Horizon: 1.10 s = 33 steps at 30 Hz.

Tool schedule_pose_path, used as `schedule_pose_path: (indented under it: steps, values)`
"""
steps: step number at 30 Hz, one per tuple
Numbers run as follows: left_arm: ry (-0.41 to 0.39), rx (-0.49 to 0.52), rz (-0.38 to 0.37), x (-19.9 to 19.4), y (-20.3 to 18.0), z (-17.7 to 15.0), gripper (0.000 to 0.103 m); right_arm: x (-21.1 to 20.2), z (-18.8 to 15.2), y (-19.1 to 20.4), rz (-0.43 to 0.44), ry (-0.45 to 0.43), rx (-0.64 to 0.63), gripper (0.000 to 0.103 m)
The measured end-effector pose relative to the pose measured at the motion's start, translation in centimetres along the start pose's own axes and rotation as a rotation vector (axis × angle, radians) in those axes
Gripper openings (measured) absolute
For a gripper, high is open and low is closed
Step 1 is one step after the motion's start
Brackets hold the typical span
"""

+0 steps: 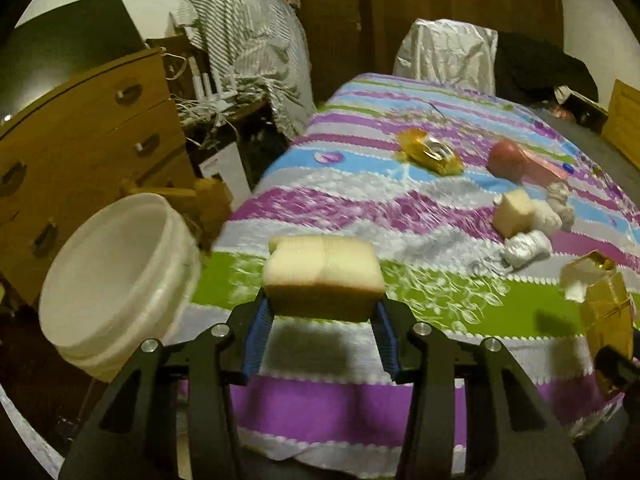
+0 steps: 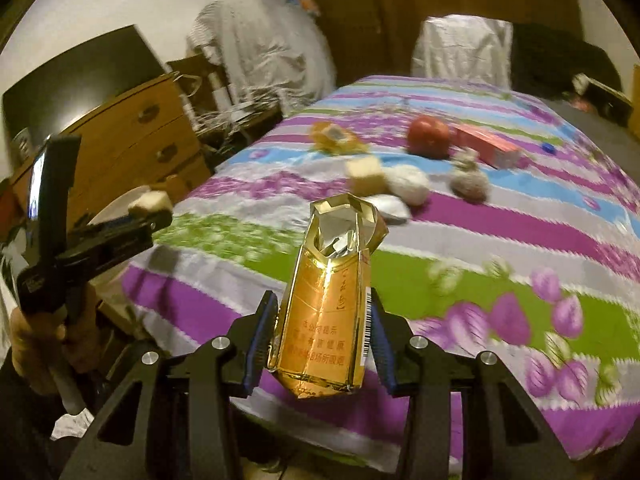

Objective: Collect trash
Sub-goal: 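Carry the foam block and gold box in both tools over the white bucket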

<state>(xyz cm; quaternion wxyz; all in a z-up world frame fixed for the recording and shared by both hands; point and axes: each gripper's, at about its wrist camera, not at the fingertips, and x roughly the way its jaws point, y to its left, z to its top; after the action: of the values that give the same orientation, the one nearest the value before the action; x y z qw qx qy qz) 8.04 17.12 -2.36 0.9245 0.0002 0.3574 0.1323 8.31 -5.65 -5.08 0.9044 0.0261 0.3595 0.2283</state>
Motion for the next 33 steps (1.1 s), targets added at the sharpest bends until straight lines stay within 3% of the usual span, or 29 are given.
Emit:
schedule_pose_path:
  steps: [10,19,26,33]
  values:
    - [-0.078,-0.051,0.134,-2.3,7.5,3.9,0.044,3.0,8.6,9.3,0.182,-0.021,-0.138,0.046]
    - [-0.087,-0.123,0.284,-1.8,17.3,6.2,0.044,8.0,17.2,23.1,0.342,0.033,-0.314,0.046]
    - [-0.048,-0.163,0.373,-0.6,23.5,6.4,0.044,11.4,20.2,30.9,0.387,0.083,-0.382,0.046]
    - [-0.013,-0.197,0.398,0.4,26.9,5.5,0.044,15.0,20.4,36.0,0.395,0.133,-0.420,0.046]
